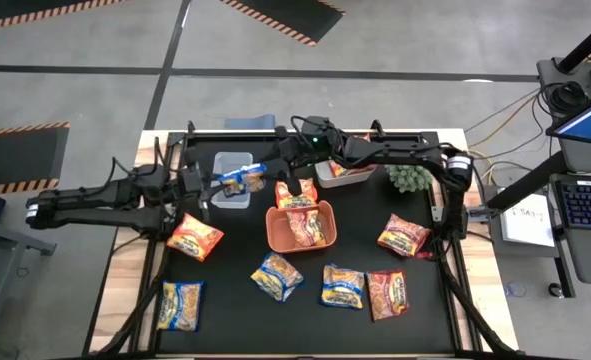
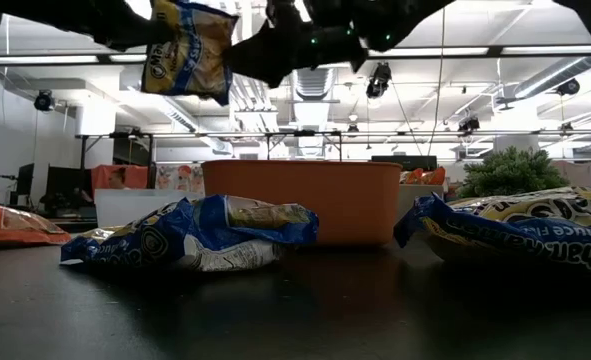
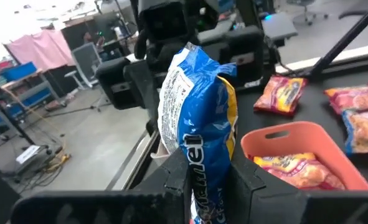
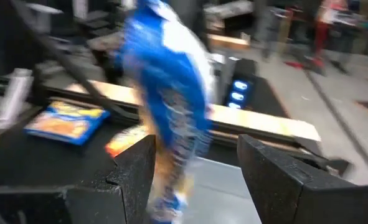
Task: Sort Maruchan noodles
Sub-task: Put the blue noodle packet into the transparent bin
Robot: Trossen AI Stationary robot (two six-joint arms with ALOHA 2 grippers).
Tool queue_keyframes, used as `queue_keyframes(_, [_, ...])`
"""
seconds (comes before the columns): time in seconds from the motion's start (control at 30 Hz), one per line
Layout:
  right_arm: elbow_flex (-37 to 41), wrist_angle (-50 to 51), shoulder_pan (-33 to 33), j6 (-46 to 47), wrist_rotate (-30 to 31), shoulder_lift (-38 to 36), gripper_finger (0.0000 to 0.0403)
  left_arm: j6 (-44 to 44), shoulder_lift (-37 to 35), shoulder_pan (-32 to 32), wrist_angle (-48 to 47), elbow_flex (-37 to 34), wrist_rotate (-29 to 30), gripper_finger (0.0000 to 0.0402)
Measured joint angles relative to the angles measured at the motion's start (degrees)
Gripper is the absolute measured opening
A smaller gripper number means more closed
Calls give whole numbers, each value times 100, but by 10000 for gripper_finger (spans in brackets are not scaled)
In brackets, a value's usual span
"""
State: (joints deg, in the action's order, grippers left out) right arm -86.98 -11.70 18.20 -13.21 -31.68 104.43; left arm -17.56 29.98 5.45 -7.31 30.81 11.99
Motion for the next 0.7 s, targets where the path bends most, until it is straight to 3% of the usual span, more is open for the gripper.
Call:
queue_keyframes(0.1, [-62,-129,11,13,-447,71,215,3,68,7,29,-2,52,39])
queue_keyframes(0.33, [-83,-280,6,-149,-477,58,206,3,218,4,161,-2,52,39])
queue_keyframes(0.7, [-90,-555,1,-31,-454,115,113,46,423,4,561,-2,245,56])
